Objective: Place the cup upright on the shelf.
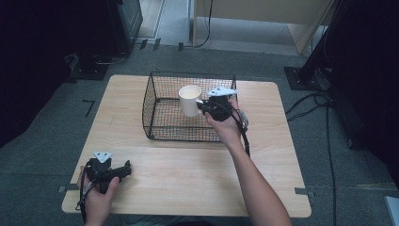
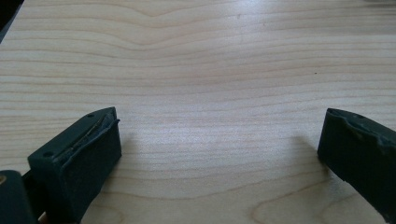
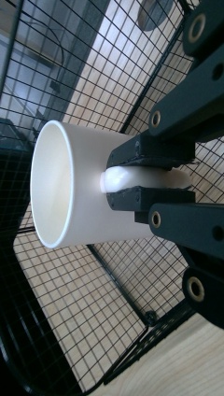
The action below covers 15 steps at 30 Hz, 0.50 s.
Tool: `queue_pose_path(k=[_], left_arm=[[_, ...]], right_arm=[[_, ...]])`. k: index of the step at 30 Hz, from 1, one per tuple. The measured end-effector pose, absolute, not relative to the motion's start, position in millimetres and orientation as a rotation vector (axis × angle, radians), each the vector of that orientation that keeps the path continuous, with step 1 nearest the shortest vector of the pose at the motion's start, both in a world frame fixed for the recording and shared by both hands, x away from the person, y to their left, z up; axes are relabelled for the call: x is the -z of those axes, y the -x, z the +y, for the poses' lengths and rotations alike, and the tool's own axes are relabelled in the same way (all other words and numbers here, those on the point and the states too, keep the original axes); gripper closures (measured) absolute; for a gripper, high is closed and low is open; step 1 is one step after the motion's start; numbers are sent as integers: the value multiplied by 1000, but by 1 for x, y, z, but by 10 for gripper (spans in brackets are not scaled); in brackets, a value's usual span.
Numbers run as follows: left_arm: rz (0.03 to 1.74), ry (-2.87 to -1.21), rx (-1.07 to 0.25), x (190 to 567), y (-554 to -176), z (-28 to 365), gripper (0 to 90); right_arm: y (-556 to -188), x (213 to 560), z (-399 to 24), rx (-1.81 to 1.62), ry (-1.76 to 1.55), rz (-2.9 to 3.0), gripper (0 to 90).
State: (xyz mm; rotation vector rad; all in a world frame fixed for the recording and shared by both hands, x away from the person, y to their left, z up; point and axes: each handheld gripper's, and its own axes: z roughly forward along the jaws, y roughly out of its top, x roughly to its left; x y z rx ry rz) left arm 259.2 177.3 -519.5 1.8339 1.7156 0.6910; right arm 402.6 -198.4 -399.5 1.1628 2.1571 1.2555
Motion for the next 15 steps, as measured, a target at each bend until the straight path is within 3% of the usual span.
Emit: queue_pose_path(k=[15], left_arm=[[1716,-1834,-690,519,-259,177,0]], right_arm=[[-434,409,-186,-1133,-1211,2230,808]])
